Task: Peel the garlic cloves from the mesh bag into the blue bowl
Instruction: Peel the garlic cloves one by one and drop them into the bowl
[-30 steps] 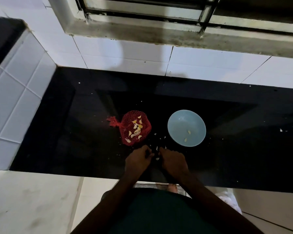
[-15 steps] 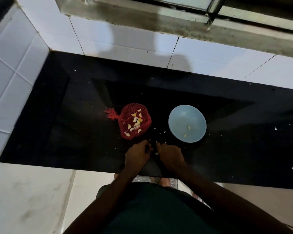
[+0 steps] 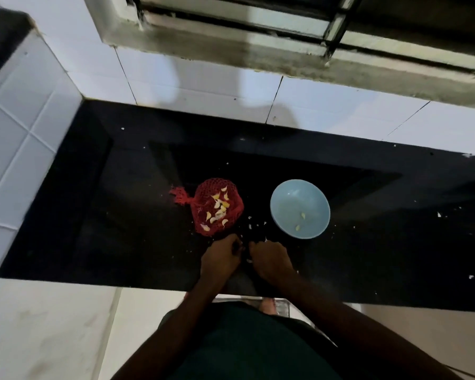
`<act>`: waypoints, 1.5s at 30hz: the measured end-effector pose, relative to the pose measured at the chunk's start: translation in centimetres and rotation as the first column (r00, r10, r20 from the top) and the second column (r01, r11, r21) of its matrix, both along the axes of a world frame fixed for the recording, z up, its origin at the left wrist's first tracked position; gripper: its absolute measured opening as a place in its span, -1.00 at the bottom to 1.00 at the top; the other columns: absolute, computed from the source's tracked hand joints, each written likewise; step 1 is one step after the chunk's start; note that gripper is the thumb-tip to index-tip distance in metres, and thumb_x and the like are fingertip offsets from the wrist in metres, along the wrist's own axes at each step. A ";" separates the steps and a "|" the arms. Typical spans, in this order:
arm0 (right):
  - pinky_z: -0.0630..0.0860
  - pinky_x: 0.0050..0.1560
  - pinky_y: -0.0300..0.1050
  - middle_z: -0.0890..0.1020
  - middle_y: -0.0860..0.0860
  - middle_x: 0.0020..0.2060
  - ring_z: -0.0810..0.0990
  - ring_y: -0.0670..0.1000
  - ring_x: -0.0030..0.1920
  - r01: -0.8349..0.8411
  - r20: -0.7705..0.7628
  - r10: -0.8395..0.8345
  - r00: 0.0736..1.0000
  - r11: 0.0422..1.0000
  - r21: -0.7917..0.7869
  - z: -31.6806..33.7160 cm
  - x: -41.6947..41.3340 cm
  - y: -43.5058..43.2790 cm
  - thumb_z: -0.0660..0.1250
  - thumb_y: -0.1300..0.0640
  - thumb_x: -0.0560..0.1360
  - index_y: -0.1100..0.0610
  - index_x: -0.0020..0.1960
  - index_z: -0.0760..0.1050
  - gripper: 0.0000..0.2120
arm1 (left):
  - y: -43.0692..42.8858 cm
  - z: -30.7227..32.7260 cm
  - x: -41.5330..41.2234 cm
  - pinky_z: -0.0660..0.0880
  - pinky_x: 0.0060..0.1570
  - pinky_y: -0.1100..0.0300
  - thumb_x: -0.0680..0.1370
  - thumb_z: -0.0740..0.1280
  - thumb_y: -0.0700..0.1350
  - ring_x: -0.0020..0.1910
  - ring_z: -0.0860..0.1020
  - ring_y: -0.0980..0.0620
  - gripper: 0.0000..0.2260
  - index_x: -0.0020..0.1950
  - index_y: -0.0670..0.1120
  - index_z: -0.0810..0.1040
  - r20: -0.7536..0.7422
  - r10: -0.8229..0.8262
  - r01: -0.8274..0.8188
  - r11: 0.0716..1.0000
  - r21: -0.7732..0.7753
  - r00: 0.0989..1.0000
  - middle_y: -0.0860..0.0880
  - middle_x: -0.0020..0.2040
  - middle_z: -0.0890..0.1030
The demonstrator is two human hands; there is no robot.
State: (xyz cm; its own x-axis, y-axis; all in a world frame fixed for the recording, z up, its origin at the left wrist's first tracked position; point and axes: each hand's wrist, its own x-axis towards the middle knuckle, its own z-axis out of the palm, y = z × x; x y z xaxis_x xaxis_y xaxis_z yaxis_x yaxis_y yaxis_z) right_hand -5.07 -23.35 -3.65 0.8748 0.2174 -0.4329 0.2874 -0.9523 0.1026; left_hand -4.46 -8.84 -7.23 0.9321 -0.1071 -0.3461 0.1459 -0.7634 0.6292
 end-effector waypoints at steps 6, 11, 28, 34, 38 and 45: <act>0.53 -0.15 -0.04 0.70 0.05 -0.17 0.68 0.15 -0.13 0.446 -0.217 -0.390 0.895 0.755 0.481 0.8 1.0 -3.0 0.25 -0.08 0.60 0.05 -0.12 0.60 -0.73 | 0.0 0.9 0.6 0.63 -0.13 0.10 0.62 0.38 0.01 -0.19 0.68 0.11 -0.92 0.09 0.11 0.63 -0.052 0.164 -0.172 0.926 -0.336 0.985 0.07 -0.04 0.72; 0.23 -0.53 -0.25 0.37 0.03 -0.57 0.29 -0.02 -0.61 0.709 -0.670 -0.419 0.612 -0.085 0.701 2.6 -1.3 -4.9 0.16 -0.12 0.65 0.08 -0.30 0.55 -0.54 | -1.7 3.6 0.1 0.63 -0.03 0.19 0.58 0.42 -0.26 -0.14 0.70 0.02 -0.78 0.19 -0.04 0.69 -0.146 0.110 -0.181 0.703 -0.688 0.983 -0.07 0.05 0.73; 0.61 -0.26 -0.09 0.63 0.00 -0.02 0.67 0.07 -0.20 0.257 -0.250 -0.454 0.855 -0.048 0.965 6.6 -2.1 -8.7 0.40 0.22 0.58 0.06 0.08 0.60 -0.89 | -5.6 8.4 -0.7 0.63 -0.04 0.03 0.58 0.42 -0.20 -0.18 0.68 -0.07 -0.88 0.07 -0.18 0.71 -0.086 0.142 -0.158 0.647 -0.746 0.986 -0.13 -0.16 0.72; 0.65 -0.14 0.07 0.64 -0.07 -0.04 0.67 0.02 -0.12 0.131 -0.081 -0.426 0.901 0.089 0.987 6.8 -1.4 -9.7 0.52 0.22 0.47 -0.04 -0.01 0.65 -0.81 | -5.4 9.7 -0.8 0.51 -0.25 0.30 0.60 0.39 -0.15 -0.23 0.64 0.06 -0.84 0.08 -0.20 0.72 -0.105 0.047 -0.109 0.682 -0.724 0.993 -0.08 -0.16 0.73; 0.63 -0.13 -0.08 0.66 -0.09 -0.06 0.67 -0.02 -0.08 0.070 0.003 -0.383 0.924 0.176 0.982 7.7 -1.1 -10.4 0.55 0.20 0.44 0.03 -0.03 0.69 -0.86 | -4.4 9.8 -0.1 0.56 -0.09 -0.10 0.53 0.42 0.06 -0.12 0.67 -0.20 -0.72 0.08 -0.10 0.73 -0.141 -0.051 -0.059 0.729 -0.681 0.989 -0.13 -0.13 0.73; 0.57 -0.12 -0.20 0.64 -0.13 -0.12 0.65 -0.10 -0.06 -0.033 0.143 -0.379 0.914 0.283 0.959 8.4 -0.4 -10.6 0.49 0.38 0.42 0.09 -0.13 0.64 -0.80 | -4.8 11.0 0.0 0.50 -0.09 -0.08 0.53 0.42 0.09 -0.09 0.67 -0.05 -0.81 -0.01 0.02 0.75 -0.219 -0.111 -0.085 0.686 -0.723 0.970 -0.13 -0.10 0.73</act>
